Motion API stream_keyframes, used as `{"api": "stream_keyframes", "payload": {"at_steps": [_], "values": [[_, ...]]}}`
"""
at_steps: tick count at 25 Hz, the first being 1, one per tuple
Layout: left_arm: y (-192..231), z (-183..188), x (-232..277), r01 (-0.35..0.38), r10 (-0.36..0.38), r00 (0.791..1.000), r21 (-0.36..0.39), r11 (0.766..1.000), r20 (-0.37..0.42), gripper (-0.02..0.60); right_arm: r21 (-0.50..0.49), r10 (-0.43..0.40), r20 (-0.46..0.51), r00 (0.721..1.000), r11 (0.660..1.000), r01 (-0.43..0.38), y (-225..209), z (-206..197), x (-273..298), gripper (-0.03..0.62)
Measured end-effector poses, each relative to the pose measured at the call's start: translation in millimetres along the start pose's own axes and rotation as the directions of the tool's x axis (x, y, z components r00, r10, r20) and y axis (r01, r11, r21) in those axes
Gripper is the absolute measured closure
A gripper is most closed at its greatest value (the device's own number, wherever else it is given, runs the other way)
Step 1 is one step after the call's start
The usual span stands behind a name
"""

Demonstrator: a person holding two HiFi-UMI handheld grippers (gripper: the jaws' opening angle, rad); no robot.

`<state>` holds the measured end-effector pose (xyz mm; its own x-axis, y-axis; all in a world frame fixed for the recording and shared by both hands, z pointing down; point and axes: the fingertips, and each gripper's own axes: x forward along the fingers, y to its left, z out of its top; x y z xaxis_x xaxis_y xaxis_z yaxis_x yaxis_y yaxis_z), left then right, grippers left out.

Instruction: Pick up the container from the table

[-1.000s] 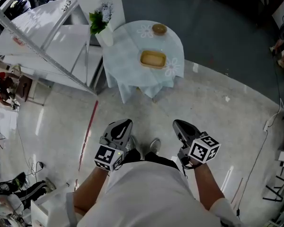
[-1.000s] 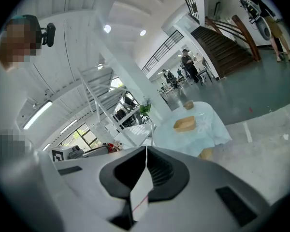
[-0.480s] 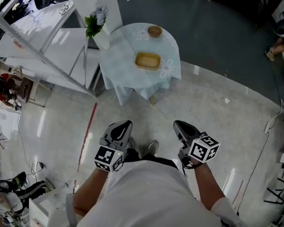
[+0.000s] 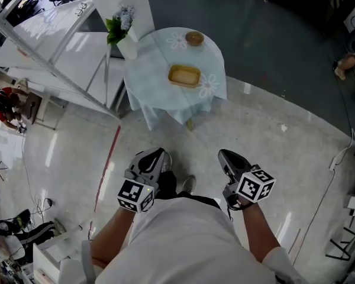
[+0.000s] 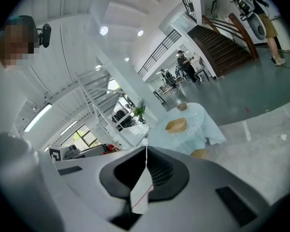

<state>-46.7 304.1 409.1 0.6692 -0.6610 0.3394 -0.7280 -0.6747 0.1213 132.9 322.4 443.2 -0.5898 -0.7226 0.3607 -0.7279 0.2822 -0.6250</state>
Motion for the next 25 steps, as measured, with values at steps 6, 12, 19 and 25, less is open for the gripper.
{"api": "stream_keyframes", "payload": {"at_steps": [6, 12, 19, 25], "values": [[11.2, 4.3, 13.0, -0.009, 0.009, 1.0, -0.005, 1.0, 0.003, 0.56, 0.005, -0.001, 0.002, 1.0, 1.0, 0.001, -11.0, 10.8, 10.6, 0.571], [35.6, 6.2, 31.1, -0.018, 0.018, 1.0, -0.018, 1.0, 0.009, 0.56, 0.003, -0.004, -0.008, 1.0, 1.0, 0.004, -19.2, 20.7, 34.2, 0.571], [71.5, 15.1, 62.3, 0.005, -0.005, 1.0, -0.022, 1.0, 0.0, 0.56, 0.003, -0.022, -0.015, 1.0, 1.0, 0.022, -28.5, 44.1, 71.7, 0.571], [109.8, 19.3, 92.0, 0.023, -0.024, 1.0, -0.037, 0.999, -0.012, 0.56, 0.015, -0.035, -0.037, 0.999, 0.999, 0.035, -38.3, 58.4, 113.6, 0.571]]}}
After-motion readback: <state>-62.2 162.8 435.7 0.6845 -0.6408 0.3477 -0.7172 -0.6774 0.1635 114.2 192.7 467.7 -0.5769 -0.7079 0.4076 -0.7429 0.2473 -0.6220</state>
